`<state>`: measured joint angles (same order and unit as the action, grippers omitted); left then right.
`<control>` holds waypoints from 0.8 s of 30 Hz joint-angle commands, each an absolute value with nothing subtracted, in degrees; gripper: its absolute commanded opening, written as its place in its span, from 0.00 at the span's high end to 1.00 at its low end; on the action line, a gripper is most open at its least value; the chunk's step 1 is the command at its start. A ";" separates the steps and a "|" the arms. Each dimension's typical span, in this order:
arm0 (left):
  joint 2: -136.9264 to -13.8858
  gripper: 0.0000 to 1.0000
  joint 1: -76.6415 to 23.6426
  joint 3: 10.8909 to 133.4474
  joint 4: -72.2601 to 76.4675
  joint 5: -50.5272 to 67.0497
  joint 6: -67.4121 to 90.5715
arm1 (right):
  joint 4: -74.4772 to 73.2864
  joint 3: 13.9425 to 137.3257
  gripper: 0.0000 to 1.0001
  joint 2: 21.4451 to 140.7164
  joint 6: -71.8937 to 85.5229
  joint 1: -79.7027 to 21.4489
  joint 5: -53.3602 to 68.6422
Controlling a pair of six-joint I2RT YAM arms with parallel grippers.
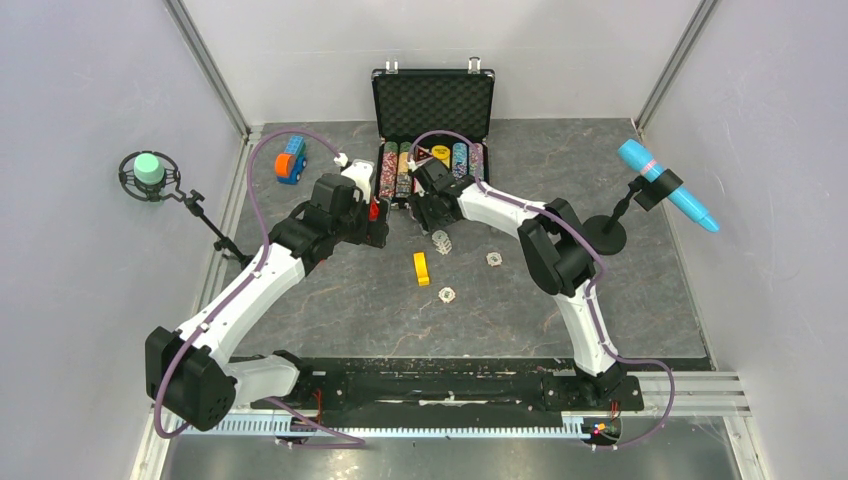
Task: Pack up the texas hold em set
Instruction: Adjust the poker chip at the center of the board.
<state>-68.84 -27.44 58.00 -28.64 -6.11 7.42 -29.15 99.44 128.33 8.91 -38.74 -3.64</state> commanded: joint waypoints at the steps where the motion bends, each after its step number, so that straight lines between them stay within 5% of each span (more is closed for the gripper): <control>1: -68.69 0.00 -27.25 58.89 -27.99 -7.08 4.74 | -28.46 100.28 0.45 130.07 8.52 -38.76 -4.22; 24: -68.47 0.00 -27.25 58.88 -28.03 -7.18 4.75 | -29.86 98.04 0.77 127.88 8.17 -38.74 -3.96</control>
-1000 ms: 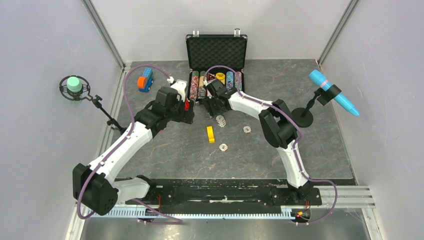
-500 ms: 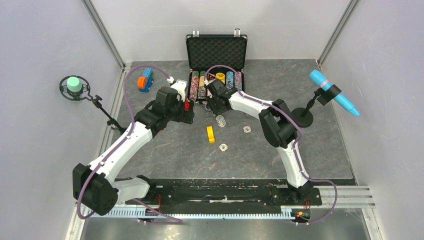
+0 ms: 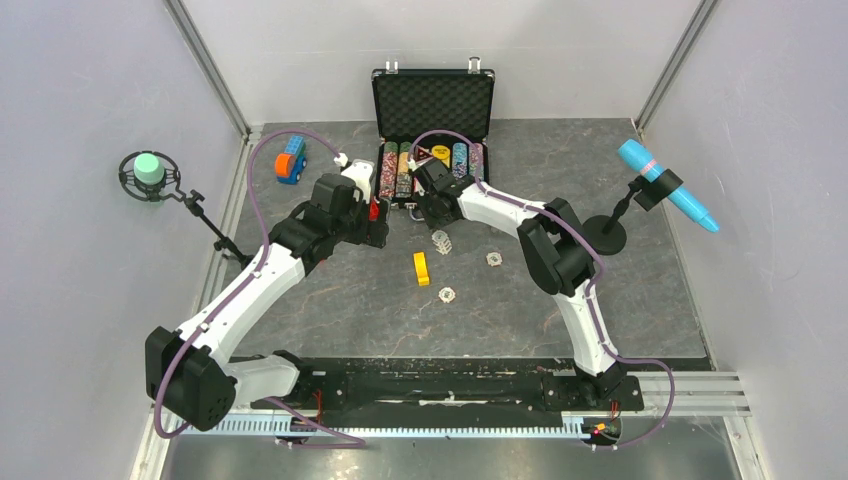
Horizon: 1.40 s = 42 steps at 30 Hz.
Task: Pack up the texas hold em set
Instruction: Adjust the poker chip at the center of the board.
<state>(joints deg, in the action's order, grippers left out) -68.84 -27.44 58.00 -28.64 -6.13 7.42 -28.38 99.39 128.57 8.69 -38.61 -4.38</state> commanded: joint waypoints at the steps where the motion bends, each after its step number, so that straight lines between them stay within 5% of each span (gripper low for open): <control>1: -68.52 0.00 -27.25 58.89 -27.99 -7.10 4.75 | -30.04 97.95 0.77 127.65 8.08 -38.81 -3.85; 42: -68.45 0.00 -27.25 58.98 -28.04 -6.81 4.83 | -32.26 92.65 0.79 123.14 7.11 -38.94 -2.97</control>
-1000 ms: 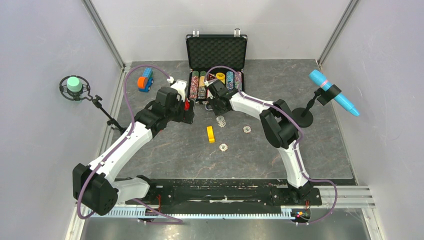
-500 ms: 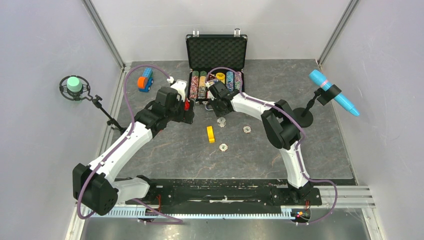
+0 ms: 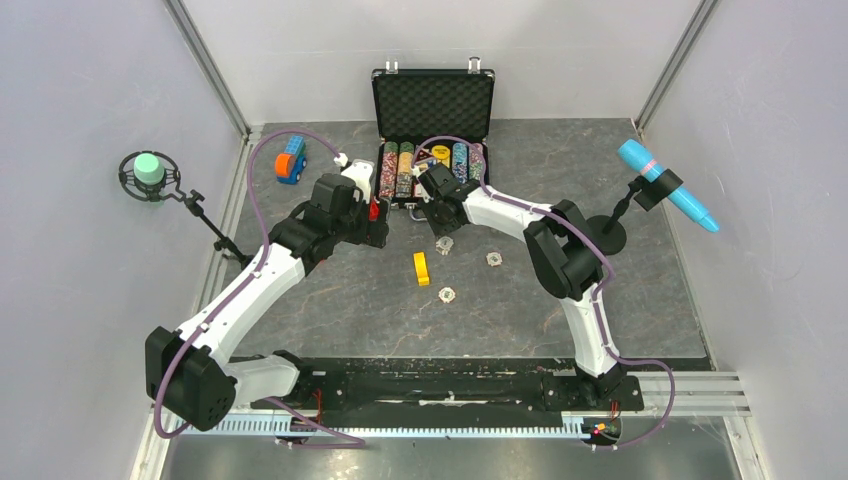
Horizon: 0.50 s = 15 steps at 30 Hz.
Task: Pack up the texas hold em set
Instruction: Adjust the poker chip at the center of the board.
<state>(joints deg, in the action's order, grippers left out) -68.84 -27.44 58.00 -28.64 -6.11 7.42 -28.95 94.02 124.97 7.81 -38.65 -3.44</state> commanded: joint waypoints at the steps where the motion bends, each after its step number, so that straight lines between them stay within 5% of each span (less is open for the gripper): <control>1: -68.43 0.00 -27.25 58.97 -28.04 -6.80 4.83 | -32.30 92.63 0.79 123.07 7.09 -38.94 -3.07; 15: -68.42 0.00 -27.25 58.89 -28.04 -6.75 4.83 | -32.37 92.48 0.78 122.76 7.11 -38.94 -2.40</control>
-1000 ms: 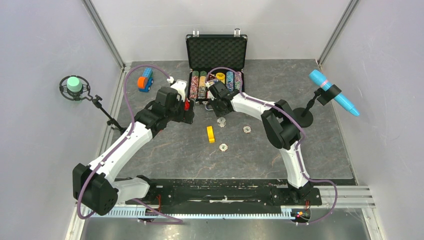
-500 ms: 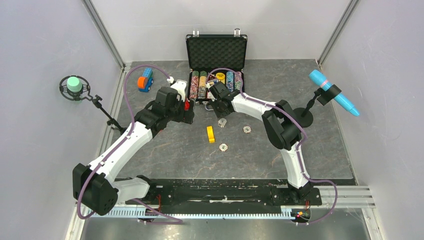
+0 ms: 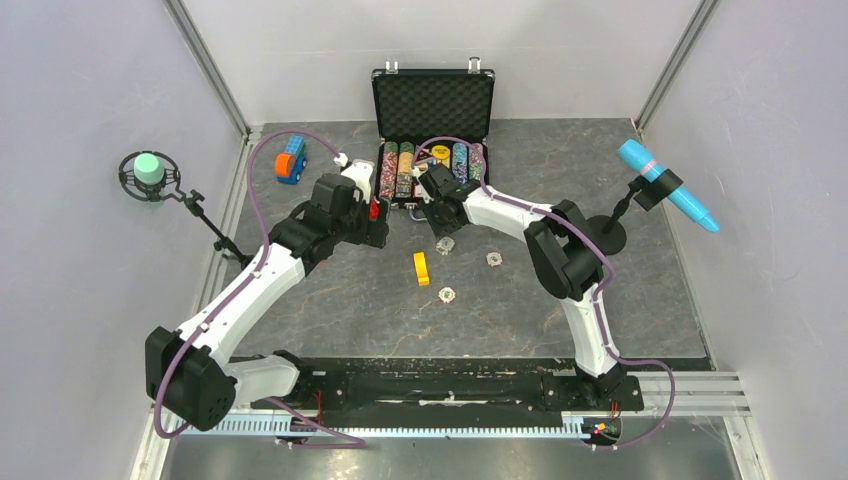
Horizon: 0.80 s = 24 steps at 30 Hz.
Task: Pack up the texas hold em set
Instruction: Adjust the poker chip at the center of the board, then pick up the poker chip from the center of the board.
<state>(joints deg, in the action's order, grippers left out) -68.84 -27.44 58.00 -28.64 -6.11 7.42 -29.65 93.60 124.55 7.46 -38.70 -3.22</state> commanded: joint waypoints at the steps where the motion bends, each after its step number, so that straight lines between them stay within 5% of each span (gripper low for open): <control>1: -68.42 0.00 -27.25 58.89 -28.03 -6.69 4.83 | -32.26 92.50 0.78 122.78 7.11 -38.94 -2.52; 18: -66.95 0.00 -27.25 58.97 -27.90 -9.75 5.48 | -19.46 97.69 0.60 117.95 8.49 -37.99 -6.83; 20: -66.06 0.00 -27.24 58.82 -27.69 -10.62 6.03 | -16.95 94.94 0.44 114.64 8.17 -37.62 -7.88; 22: -65.01 0.00 -27.25 58.63 -27.69 -11.05 6.70 | -14.08 91.24 0.02 110.61 7.93 -36.88 -8.55; 24: -63.68 0.00 -27.25 58.22 -27.69 -11.16 7.26 | -12.29 88.05 0.02 107.74 8.19 -35.56 -8.59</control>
<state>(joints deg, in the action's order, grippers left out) -67.48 -27.44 58.00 -28.67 -9.15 7.44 -19.88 92.68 117.05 8.01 -37.74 -6.42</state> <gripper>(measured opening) 0.994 0.945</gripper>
